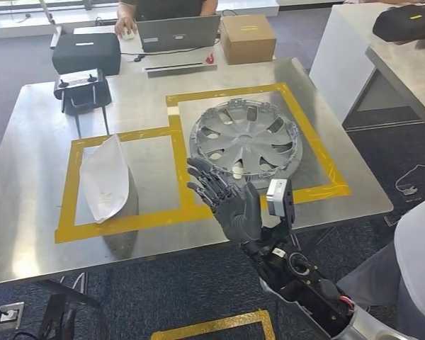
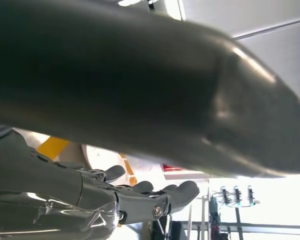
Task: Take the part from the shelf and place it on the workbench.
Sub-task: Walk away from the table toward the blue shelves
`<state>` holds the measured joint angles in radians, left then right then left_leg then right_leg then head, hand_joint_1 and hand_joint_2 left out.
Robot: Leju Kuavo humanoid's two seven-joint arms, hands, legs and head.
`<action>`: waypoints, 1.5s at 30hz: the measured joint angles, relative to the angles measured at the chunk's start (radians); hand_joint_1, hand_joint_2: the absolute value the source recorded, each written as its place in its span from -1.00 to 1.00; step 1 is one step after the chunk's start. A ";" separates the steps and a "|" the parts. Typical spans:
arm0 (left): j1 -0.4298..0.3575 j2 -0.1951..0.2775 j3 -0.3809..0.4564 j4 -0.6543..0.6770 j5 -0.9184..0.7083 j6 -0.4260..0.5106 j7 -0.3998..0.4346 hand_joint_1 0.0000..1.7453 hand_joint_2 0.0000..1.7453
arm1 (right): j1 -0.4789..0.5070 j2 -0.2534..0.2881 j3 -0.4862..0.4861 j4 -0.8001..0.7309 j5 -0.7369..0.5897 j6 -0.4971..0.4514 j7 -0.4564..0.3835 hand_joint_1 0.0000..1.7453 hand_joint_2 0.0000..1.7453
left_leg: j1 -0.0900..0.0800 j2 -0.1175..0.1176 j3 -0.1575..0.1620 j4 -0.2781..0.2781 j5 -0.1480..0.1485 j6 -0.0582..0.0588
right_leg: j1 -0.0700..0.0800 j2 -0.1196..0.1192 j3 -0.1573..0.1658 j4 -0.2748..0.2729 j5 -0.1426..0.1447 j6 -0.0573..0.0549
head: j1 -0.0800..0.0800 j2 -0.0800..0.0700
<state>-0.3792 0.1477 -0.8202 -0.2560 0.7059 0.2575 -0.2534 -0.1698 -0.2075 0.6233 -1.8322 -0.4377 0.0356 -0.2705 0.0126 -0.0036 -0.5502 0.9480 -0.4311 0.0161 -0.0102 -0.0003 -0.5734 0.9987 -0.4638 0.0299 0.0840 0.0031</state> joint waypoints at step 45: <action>0.001 -0.012 0.000 0.000 -0.014 0.003 0.000 -1.00 -1.00 | 0.041 0.002 -0.035 -0.033 0.021 0.007 0.006 -1.00 -1.00 | -0.011 0.003 -0.058 0.019 0.037 -0.025 | 0.007 -0.001 0.101 -0.073 -0.007 -0.038 | 0.008 0.000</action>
<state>-0.3778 0.1352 -0.8206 -0.2560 0.6915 0.2601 -0.2529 -0.1291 -0.2051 0.5888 -1.8650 -0.4166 0.0425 -0.2649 0.0018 -0.0002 -0.6087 0.9669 -0.3938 -0.0089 -0.0030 -0.0013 -0.4729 0.9253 -0.4707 -0.0077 0.0923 0.0030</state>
